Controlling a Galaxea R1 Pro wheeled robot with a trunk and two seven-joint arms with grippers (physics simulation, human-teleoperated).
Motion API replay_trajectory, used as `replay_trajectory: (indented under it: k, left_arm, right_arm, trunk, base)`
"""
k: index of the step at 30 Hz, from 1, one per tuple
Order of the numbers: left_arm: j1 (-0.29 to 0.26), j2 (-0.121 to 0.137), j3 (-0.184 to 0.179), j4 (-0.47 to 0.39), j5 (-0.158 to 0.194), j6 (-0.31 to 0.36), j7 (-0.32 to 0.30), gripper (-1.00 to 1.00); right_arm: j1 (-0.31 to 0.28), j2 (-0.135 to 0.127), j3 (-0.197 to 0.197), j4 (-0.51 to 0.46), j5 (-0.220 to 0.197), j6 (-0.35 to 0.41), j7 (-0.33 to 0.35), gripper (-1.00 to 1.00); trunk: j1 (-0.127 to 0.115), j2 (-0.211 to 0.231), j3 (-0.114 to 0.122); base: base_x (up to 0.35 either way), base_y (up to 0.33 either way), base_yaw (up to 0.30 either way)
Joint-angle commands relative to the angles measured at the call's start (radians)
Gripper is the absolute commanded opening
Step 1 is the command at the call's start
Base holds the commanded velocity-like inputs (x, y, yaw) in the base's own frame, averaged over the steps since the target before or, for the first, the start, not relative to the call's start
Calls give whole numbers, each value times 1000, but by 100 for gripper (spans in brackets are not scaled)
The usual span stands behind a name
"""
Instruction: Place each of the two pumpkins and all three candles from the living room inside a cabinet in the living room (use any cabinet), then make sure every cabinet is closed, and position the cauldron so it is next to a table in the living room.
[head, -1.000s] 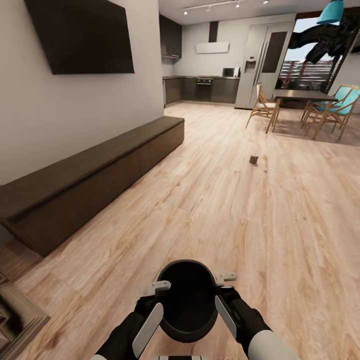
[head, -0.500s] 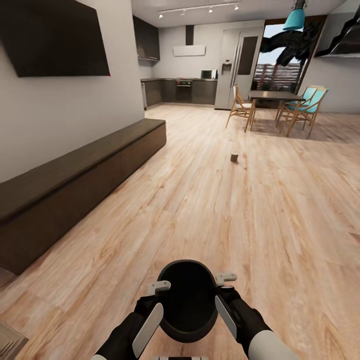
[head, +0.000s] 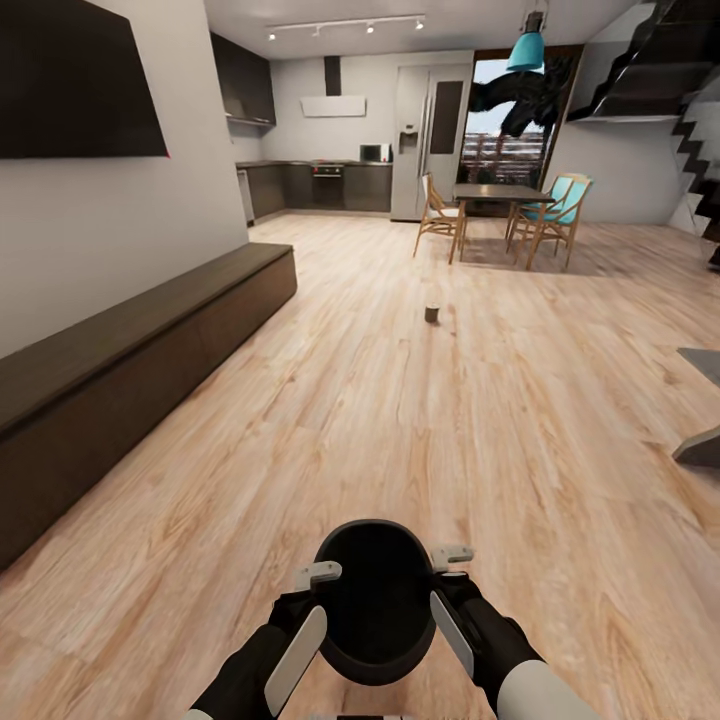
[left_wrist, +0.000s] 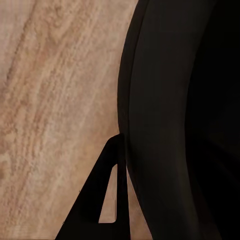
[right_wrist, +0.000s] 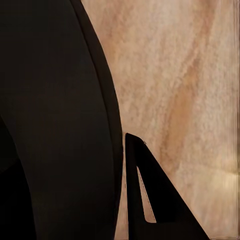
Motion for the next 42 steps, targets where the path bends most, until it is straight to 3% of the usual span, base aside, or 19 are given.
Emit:
replay_trajectory:
  k: [1, 30, 42]
  left_arm:
    - [0, 0, -3, -2, 7, 1, 9, -100]
    - [0, 0, -6, -2, 7, 1, 9, -100]
    - [0, 0, -6, -2, 7, 1, 7, -100]
  right_arm:
    - [-2, -1, -16, -1, -6, 5, -7, -100]
    - [-2, -1, -16, -1, -6, 5, -8, -100]
    - [-2, 0, -15, -1, -4, 6, -8, -100]
  trunk:
    - [0, 0, 0]
    - [0, 0, 11]
    - [0, 0, 11]
  base:
    - [0, 0, -242]
    - [0, 0, -254]
    - [0, 0, -39]
